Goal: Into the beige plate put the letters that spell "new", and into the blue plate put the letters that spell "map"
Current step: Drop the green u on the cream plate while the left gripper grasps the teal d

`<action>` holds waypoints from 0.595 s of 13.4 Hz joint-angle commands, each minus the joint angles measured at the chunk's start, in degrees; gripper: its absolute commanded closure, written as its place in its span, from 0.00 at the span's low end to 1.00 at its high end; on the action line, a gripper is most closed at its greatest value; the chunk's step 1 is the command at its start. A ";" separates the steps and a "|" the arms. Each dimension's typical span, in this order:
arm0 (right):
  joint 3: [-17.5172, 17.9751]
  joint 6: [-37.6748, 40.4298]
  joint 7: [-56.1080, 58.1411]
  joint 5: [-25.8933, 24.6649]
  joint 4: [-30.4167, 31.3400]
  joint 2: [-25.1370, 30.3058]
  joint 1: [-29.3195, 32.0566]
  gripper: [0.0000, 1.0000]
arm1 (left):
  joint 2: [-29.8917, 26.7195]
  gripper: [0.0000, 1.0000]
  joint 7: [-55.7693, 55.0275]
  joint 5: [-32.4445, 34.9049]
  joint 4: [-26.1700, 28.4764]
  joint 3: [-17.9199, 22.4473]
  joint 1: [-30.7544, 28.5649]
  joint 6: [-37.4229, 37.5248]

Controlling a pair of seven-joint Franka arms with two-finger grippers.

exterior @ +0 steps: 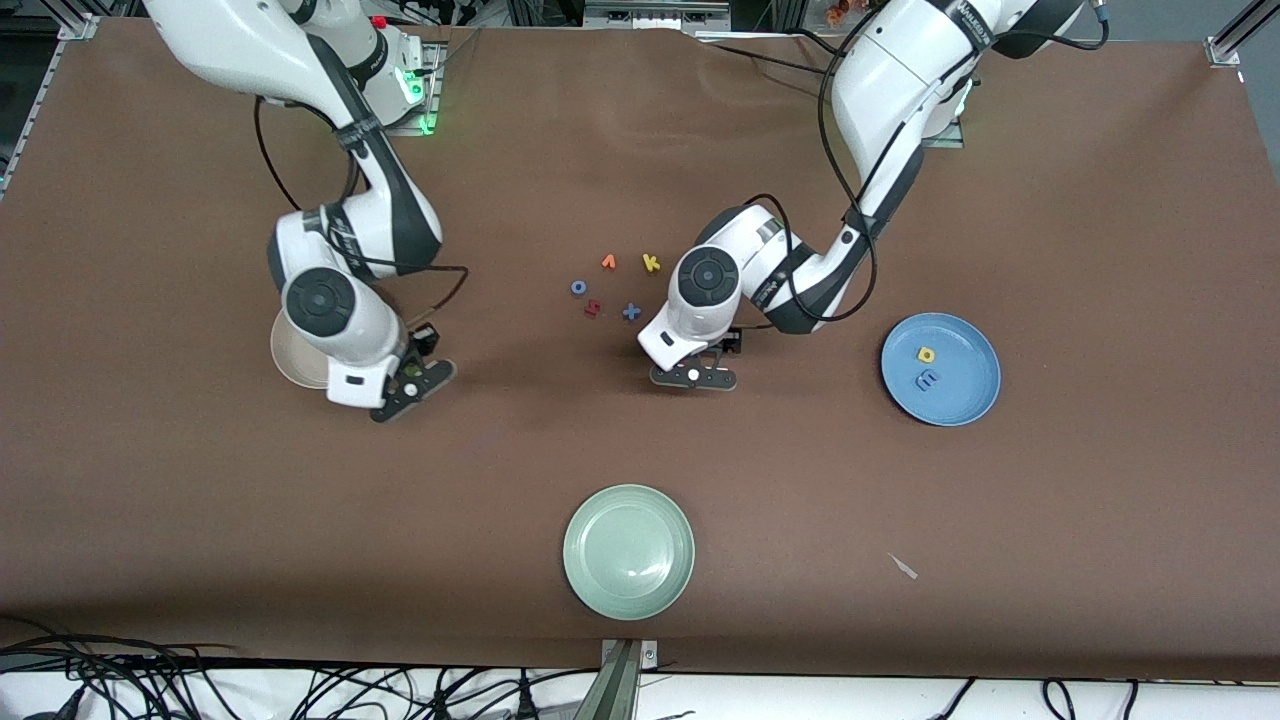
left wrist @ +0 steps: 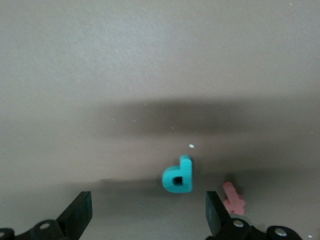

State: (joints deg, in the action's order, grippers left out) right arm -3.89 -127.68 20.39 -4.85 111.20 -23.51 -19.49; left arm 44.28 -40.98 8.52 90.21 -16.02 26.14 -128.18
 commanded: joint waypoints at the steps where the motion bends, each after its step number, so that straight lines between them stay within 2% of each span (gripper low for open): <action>1: -4.09 -4.76 4.47 0.46 10.77 6.01 -0.20 0.91 | 2.03 0.00 -1.30 -0.96 -2.93 0.73 0.57 0.04; 3: -7.08 -5.91 5.62 0.46 12.98 5.84 -0.20 0.90 | 3.44 0.08 -1.74 -0.78 -3.82 0.81 1.27 -0.05; 5: -8.41 -4.86 5.71 0.46 13.25 5.58 -0.20 0.88 | 4.32 0.14 -1.91 -0.87 -4.78 0.90 1.37 -1.88; 6: -9.46 -3.90 5.63 0.46 13.17 5.40 -0.11 0.64 | 4.59 0.19 -1.83 -0.78 -4.87 0.90 1.37 -2.50; 7: -10.16 -3.02 4.67 0.63 12.73 5.40 -0.11 0.01 | 4.76 0.28 -1.83 -0.70 -4.87 0.99 1.37 -3.47; 8: -10.17 -1.53 4.40 0.72 11.94 5.66 -0.11 0.00 | 5.11 0.34 -1.83 -0.69 -4.79 0.99 1.37 -4.09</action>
State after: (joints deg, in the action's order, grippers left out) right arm -13.39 -131.47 25.01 -4.81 123.18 -19.44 -19.36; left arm 47.86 -42.37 8.52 87.46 -15.87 26.42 -131.33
